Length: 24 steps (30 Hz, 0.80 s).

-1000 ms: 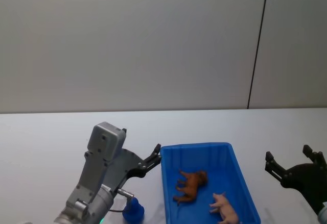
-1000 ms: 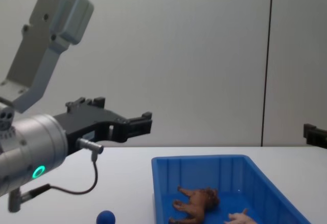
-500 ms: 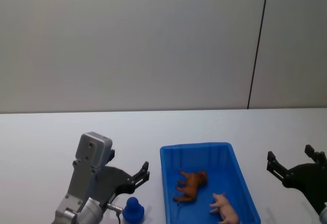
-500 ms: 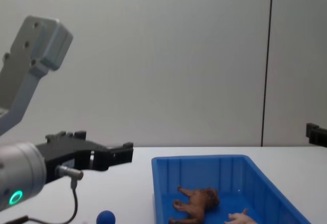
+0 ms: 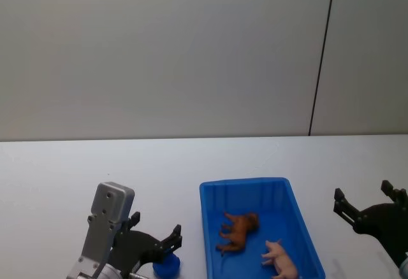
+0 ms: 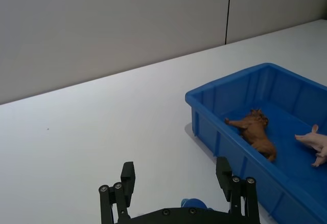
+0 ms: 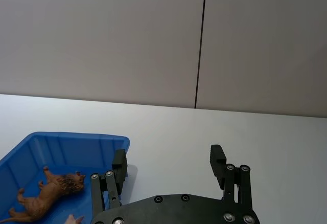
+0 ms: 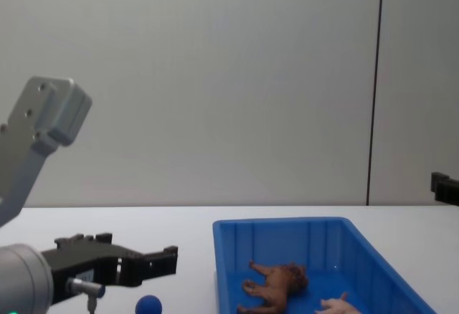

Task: Pick up the two dolls from the table and place them into the box.

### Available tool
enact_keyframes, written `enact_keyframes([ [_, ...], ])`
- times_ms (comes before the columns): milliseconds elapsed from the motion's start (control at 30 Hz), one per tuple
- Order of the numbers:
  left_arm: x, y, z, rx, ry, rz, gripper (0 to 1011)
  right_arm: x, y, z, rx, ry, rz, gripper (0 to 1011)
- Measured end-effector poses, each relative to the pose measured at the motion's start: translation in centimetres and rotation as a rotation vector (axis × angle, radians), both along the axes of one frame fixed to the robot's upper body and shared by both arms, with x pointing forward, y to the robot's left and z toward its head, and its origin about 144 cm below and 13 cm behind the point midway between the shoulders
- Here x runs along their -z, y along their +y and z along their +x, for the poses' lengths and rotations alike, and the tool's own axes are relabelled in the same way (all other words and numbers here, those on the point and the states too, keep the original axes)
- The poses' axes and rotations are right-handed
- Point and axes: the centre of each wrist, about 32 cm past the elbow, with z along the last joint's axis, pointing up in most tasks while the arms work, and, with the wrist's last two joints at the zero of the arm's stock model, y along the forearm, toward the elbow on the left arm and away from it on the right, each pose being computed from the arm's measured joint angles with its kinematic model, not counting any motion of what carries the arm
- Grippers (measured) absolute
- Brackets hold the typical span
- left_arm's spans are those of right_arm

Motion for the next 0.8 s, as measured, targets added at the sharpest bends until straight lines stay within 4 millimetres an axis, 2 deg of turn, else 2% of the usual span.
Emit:
enact_keyframes([
  [600,2.0,-0.1,0.6,0.014,0.087,-0.021,1001,0.0,0.0,0.0,0.001,0.0,0.0,1001],
  [667,2.2,-0.1,0.7,0.016,0.097,-0.023,989,0.0,0.0,0.0,0.001,0.0,0.0,1001],
  [800,2.6,-0.2,0.8,0.02,0.114,-0.027,897,0.0,0.0,0.0,0.001,0.0,0.0,1001],
])
